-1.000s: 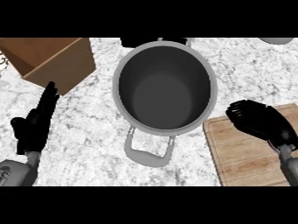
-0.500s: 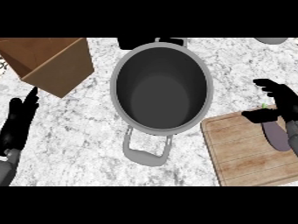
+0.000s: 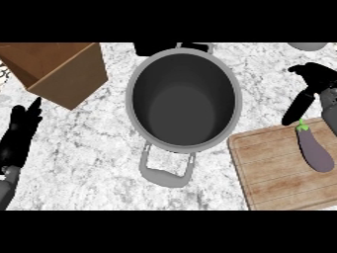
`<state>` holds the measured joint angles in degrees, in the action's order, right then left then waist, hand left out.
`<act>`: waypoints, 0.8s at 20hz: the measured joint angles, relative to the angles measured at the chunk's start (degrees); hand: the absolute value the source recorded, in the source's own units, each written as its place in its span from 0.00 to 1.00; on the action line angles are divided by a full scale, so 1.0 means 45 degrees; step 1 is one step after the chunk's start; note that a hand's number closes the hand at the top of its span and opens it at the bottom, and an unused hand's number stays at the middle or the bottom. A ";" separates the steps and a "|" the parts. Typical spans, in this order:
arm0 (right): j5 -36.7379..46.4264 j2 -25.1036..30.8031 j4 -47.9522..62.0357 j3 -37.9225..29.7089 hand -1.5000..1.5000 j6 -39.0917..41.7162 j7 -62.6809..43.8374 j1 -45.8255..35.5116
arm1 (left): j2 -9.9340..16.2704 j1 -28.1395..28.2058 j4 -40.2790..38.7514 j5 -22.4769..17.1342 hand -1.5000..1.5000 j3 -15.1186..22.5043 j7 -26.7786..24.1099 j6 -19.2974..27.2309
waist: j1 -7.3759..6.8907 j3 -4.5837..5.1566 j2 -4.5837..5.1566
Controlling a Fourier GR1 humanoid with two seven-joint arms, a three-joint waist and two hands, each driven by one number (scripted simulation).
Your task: Pick the eggplant from the cutting board and place it in the pot
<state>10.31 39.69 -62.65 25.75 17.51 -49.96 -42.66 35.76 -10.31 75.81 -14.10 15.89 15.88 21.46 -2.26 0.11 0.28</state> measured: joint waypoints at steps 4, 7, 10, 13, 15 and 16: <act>-0.0607 -0.0292 0.1417 0.0235 0.00 0.2249 -0.0557 -0.1314 | -0.0091 -0.0119 0.0099 0.0128 0.50 0.0049 0.0240 0.0023 | -0.0077 0.0000 0.0033; -0.1280 -0.0630 0.2625 0.0313 0.00 0.3543 -0.0765 -0.1888 | -0.0057 -0.0182 0.0130 0.0185 0.50 0.0021 0.0339 -0.0017 | -0.0112 0.0005 0.0045; -0.1952 -0.1162 0.3797 0.0288 0.00 0.4375 -0.0981 -0.2486 | -0.0250 -0.0130 0.0101 0.0334 0.50 0.0067 0.0326 0.0153 | -0.0073 0.0005 0.0035; -0.2255 -0.1567 0.4851 0.0403 0.00 0.4924 -0.1023 -0.2949 | -0.0260 -0.0049 0.0046 0.0354 0.50 -0.0013 0.0328 0.0088 | -0.0004 0.0002 0.0022; -0.2340 -0.1661 0.5524 0.0486 0.00 0.5244 -0.1074 -0.3288 | -0.0284 0.0023 0.0087 0.0385 0.50 -0.0076 0.0290 0.0109 | 0.0033 -0.0001 0.0006; -0.2292 -0.1698 0.5815 0.0580 0.00 0.5370 -0.1073 -0.3348 | -0.0184 0.0066 0.0133 0.0347 0.50 -0.0157 0.0325 0.0017 | 0.0051 0.0000 -0.0002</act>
<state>-0.01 32.05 -36.49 28.36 41.67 -54.79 -57.72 34.94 -10.01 76.41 -12.54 15.18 17.34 21.54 -2.03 0.11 0.27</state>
